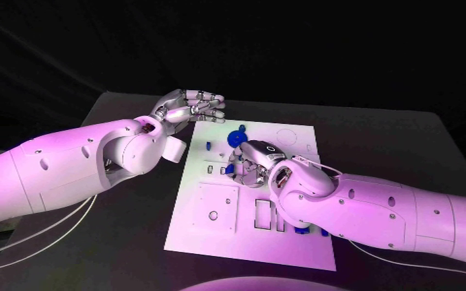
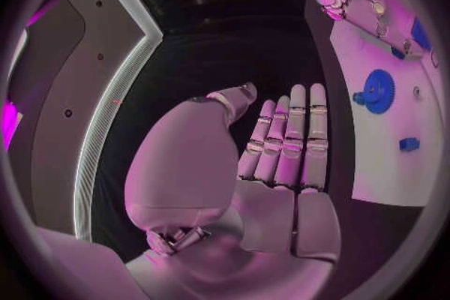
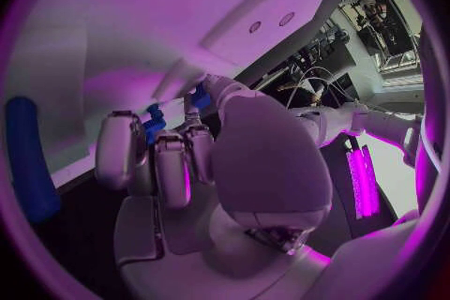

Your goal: Assemble the parts on the task board

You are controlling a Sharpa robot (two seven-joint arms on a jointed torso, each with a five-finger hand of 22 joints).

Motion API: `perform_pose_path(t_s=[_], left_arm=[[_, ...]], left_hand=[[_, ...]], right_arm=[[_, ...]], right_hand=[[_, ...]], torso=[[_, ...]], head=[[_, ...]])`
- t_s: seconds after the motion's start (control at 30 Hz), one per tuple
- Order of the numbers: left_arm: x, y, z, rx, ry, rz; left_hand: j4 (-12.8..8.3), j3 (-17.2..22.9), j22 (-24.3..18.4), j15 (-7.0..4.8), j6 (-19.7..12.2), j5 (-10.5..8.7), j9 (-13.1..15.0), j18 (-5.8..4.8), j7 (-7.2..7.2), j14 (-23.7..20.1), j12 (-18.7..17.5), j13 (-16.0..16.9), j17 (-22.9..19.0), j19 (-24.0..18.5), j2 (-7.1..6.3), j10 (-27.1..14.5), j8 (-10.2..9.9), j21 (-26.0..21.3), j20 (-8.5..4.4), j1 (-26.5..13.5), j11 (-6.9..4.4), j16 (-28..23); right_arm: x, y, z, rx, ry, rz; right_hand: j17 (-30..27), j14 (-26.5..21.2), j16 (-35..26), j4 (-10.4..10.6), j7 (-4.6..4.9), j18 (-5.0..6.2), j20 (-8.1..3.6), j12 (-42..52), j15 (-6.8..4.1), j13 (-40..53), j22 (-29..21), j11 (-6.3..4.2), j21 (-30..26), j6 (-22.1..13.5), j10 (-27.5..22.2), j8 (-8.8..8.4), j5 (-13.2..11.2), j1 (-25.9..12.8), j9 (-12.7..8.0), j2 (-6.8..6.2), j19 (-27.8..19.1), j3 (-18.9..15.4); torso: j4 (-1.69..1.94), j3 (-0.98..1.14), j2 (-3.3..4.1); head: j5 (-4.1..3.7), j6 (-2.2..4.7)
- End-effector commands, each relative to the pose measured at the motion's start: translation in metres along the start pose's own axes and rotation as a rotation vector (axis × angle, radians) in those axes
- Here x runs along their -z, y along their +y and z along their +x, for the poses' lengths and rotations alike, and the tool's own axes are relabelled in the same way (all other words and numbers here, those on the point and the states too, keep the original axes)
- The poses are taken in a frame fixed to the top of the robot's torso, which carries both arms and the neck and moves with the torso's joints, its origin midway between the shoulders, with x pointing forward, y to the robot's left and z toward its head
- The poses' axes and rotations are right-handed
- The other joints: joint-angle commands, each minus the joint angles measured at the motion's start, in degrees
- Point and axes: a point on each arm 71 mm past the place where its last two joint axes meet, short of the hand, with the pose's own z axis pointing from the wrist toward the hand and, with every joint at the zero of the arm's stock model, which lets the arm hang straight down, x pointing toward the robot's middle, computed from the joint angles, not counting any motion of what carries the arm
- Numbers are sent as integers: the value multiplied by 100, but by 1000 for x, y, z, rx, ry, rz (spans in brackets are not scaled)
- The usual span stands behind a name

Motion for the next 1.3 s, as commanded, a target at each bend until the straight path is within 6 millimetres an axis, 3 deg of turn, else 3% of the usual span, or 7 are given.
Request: perform_pose_path(t_s=[0.03,0.4,1.3], left_arm=[[-1,-1,3,4,22,5],[-1,-1,2,4,23,4],[-1,-1,2,4,25,2]], left_hand=[[-33,1,-8,16,-24,-27,-8,60,170,-4,-26,8,6,-48,-3,-12,-29,21,11,-40,11,-21],[-33,1,-8,16,-24,-27,-8,60,170,-4,-26,8,6,-48,-3,-12,-29,21,11,-40,11,-21],[-33,1,-8,16,-24,-27,-8,60,170,-4,-26,8,6,-48,-3,-12,-29,21,11,-40,11,-21]], right_arm=[[0,0,1,9,2,-5],[1,1,-1,-3,-27,-17],[8,8,0,65,20,-20]], right_hand=[[1195,522,-11,-3,7,-4,23,-47,39,550,147,35,-18,-37,-29,-30,15,-19,-10,-63,-22,10],[1249,533,1,-20,-50,-15,26,33,19,621,206,-4,37,149,33,62,20,6,21,46,23,113],[1308,546,16,-142,-146,-33,-35,78,-53,664,282,-89,106,333,81,179,20,72,69,168,80,327]], torso=[[2,0,-4],[-1,-3,-2],[-3,-3,-3]], head=[[1,0],[5,11],[21,-9]])
